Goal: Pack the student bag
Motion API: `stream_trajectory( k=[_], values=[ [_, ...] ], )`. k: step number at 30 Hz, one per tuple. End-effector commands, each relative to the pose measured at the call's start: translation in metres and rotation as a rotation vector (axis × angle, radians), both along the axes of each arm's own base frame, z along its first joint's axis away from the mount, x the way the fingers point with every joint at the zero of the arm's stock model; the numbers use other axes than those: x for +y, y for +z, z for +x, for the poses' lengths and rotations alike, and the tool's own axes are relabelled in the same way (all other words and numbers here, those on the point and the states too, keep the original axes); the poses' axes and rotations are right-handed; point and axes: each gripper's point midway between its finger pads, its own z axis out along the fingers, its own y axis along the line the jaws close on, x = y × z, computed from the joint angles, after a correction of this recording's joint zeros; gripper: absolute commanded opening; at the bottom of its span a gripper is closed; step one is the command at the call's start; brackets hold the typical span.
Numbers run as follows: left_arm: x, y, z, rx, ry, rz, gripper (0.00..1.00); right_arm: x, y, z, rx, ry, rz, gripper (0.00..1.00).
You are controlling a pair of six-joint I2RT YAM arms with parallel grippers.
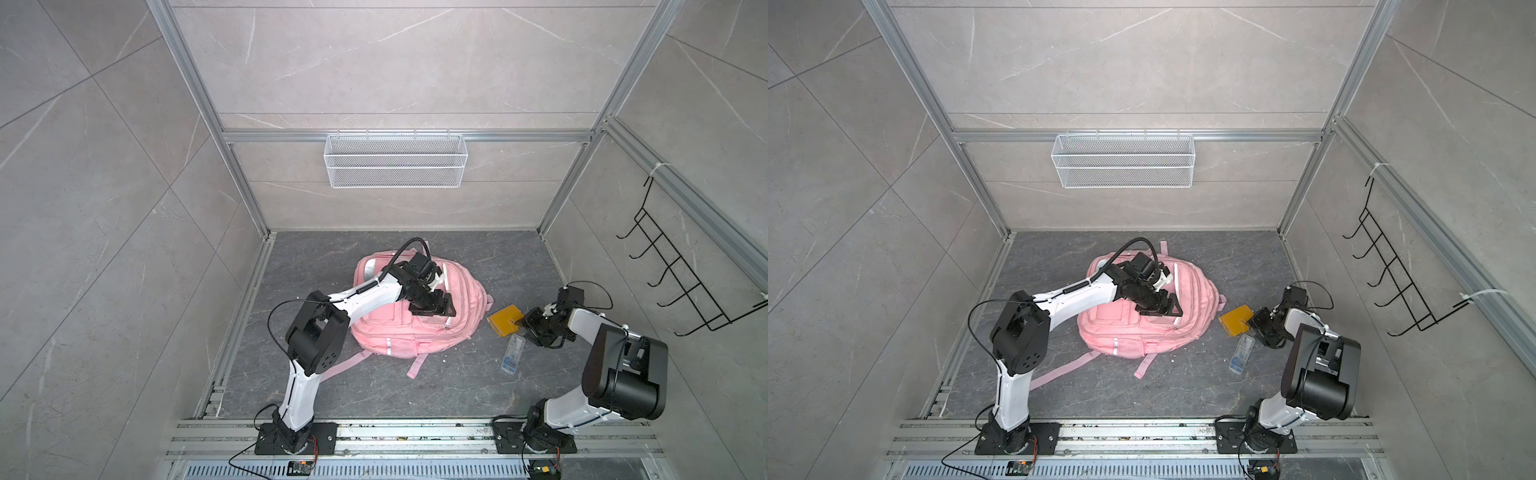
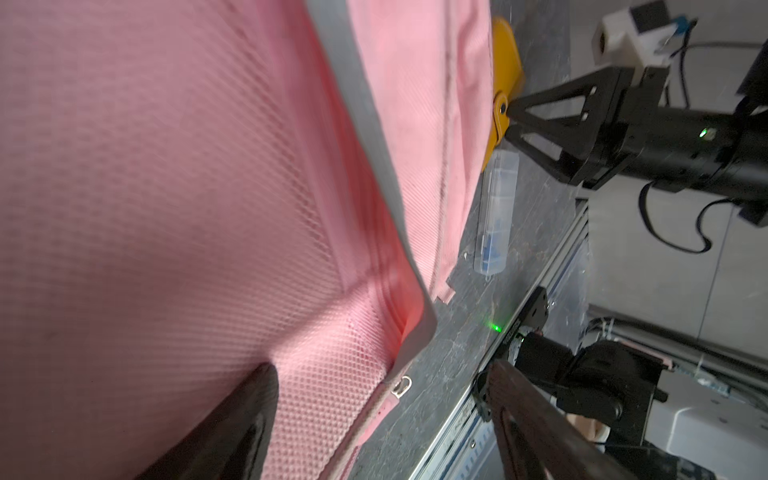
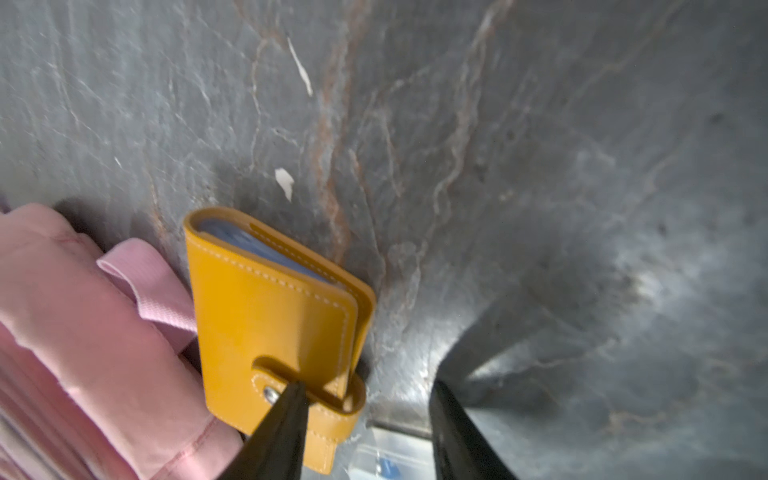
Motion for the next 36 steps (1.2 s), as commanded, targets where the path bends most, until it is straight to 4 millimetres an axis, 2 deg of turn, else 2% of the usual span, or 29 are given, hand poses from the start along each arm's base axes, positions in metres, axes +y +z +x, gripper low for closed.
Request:
stream_trajectory(
  k=[1, 6, 8, 11, 13, 17, 19, 21, 23, 26, 29, 33, 34, 36],
  values=[
    [0.039, 0.007, 0.009, -0.005, 0.122, 0.030, 0.82, -0.003, -0.009, 0.001, 0.019, 0.005, -0.007, 0.48],
    [0.093, -0.020, -0.002, 0.026, 0.218, 0.102, 0.81, -0.003, -0.006, 0.003, 0.012, 0.018, -0.012, 0.46],
    [0.113, -0.025, -0.003, 0.032, 0.271, 0.102, 0.81, -0.003, -0.005, 0.004, 0.007, 0.023, -0.014, 0.46],
    [0.138, -0.017, 0.001, 0.017, 0.341, 0.080, 0.81, -0.001, -0.006, 0.005, 0.010, 0.035, -0.005, 0.47],
    [0.144, 0.004, 0.004, -0.043, 0.345, 0.059, 0.81, 0.000, -0.008, 0.005, 0.015, 0.041, 0.002, 0.47],
    [0.144, 0.070, 0.008, -0.228, 0.307, -0.028, 0.81, 0.001, -0.010, 0.005, 0.016, 0.045, 0.008, 0.47],
    [0.147, 0.106, 0.007, -0.316, 0.293, -0.061, 0.81, 0.001, -0.010, 0.006, 0.014, 0.046, 0.007, 0.47],
    [0.147, 0.134, 0.002, -0.378, 0.262, -0.078, 0.81, -0.001, -0.007, 0.008, 0.008, 0.054, -0.008, 0.46],
    [0.141, 0.153, -0.004, -0.418, 0.211, -0.084, 0.82, -0.002, -0.006, 0.010, 0.010, 0.061, -0.024, 0.46],
    [0.120, 0.151, -0.012, -0.386, 0.131, -0.111, 0.82, -0.008, -0.003, 0.013, 0.008, 0.051, -0.050, 0.43],
    [0.084, 0.138, -0.013, -0.343, 0.073, -0.145, 0.82, -0.011, 0.001, 0.018, -0.005, 0.037, -0.059, 0.44],
    [0.025, 0.132, 0.001, -0.308, 0.014, -0.191, 0.82, -0.008, 0.000, 0.023, -0.018, 0.030, -0.027, 0.44],
    [0.010, 0.134, 0.004, -0.304, 0.001, -0.204, 0.82, -0.007, -0.001, 0.024, -0.018, 0.030, -0.021, 0.42],
    [-0.020, 0.122, 0.011, -0.276, -0.028, -0.205, 0.82, -0.007, -0.004, 0.025, -0.011, 0.033, -0.019, 0.37]
  ],
)
